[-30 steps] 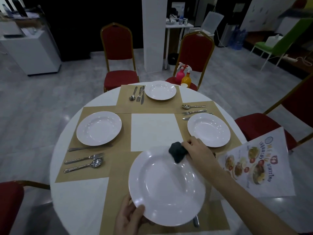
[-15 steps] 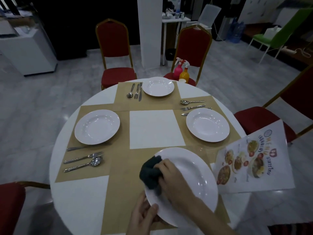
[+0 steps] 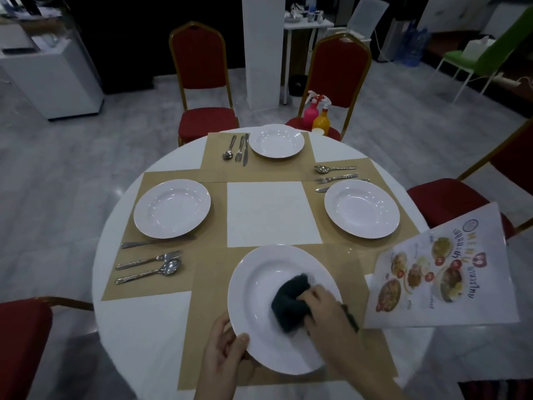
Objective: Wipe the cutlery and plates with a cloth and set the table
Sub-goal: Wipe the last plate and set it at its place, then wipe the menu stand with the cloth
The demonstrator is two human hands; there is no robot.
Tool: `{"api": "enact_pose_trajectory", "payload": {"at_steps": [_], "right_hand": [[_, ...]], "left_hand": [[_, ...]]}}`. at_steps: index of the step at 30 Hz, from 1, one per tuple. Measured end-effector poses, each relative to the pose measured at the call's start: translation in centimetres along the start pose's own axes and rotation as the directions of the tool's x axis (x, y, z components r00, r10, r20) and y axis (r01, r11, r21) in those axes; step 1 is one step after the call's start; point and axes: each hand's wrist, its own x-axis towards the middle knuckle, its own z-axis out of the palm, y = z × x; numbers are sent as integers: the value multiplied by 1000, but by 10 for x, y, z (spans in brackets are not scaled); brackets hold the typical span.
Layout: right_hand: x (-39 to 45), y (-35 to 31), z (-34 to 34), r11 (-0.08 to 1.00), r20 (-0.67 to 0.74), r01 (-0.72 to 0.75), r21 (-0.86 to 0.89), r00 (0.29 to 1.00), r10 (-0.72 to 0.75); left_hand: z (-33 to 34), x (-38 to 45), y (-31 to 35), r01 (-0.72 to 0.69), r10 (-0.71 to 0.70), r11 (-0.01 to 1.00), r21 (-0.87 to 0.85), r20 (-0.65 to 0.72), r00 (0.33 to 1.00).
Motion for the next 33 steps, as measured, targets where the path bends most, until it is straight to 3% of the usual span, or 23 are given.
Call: {"api": "enact_pose_trajectory", "payload": {"at_steps": [4, 7, 9, 12, 17, 23, 33], "right_hand": [[-23, -48, 19, 983, 36, 99, 155, 994, -106], [-21, -50, 20, 971, 18, 150, 188, 988, -156], [-17, -32, 16, 990, -8, 90, 108, 996, -90], [-9, -2, 6, 1000, -223, 5, 24, 975, 1], [-6, 23, -12, 903, -294, -166, 396, 909, 296], [-13, 25, -2, 790, -129, -237, 565, 921, 368], [-19, 30, 18, 710, -15, -307, 634, 913, 408]], "left_hand": [[5, 2, -9, 52, -52, 998, -27, 20, 998], [0, -5, -15, 101, -99, 995, -27, 79, 992], [-7, -11, -16, 96, -96, 995, 4, 91, 991], [-27, -13, -21, 86, -91, 994, 61, 81, 993], [-63, 5, -46, 113, -103, 989, 97, -101, 990], [-81, 25, -56, 109, -118, 993, -47, -304, 945], [-80, 32, -72, 157, -192, 979, -127, -351, 916]]}}
